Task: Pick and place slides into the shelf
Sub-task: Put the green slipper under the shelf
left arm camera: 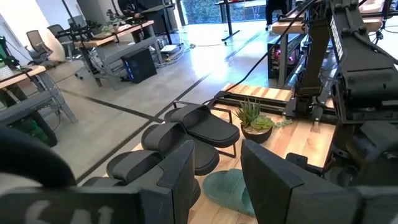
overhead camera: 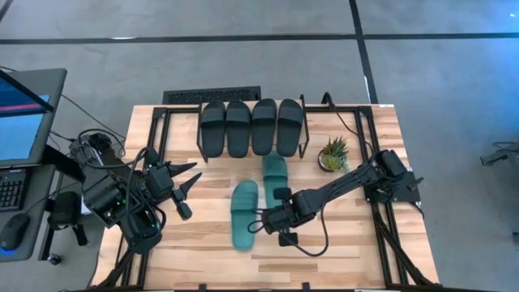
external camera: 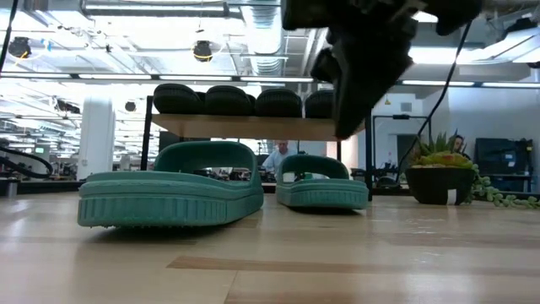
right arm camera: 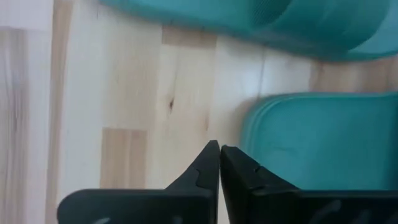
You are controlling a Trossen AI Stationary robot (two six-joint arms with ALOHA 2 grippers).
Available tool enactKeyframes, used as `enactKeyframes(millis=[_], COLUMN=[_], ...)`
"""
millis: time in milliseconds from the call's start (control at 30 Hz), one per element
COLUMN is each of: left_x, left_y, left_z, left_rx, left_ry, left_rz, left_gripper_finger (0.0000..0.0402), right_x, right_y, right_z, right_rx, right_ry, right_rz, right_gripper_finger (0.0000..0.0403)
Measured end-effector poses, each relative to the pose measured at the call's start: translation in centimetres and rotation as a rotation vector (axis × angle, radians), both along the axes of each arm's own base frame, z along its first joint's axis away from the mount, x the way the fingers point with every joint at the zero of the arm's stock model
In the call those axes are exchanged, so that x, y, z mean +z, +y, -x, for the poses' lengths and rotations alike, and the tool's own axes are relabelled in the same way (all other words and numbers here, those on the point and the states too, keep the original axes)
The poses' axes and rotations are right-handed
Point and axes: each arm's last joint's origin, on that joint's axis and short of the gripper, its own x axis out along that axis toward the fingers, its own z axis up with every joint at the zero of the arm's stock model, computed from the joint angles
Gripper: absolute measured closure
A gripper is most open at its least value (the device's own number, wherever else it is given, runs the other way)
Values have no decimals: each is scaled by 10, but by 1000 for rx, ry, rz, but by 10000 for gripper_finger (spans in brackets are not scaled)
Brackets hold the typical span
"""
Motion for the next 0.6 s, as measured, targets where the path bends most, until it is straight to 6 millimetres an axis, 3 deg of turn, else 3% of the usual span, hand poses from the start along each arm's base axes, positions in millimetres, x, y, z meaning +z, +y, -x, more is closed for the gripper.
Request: enactKeyframes(millis=[400,600], left_x=[0,0], left_y=[0,0], left_z=[0,0], left_rx=[4,7], left_ry=[-5,-12], left_rz=[-9,-15], left_gripper_finger=[280,280], right_x=[-20,-21], right_y=[0,-8], right_z=[7,2], right_rx=[-24,-38], right_ry=[22,8], right_rz=[-19,-24], right_gripper_finger=[402,403])
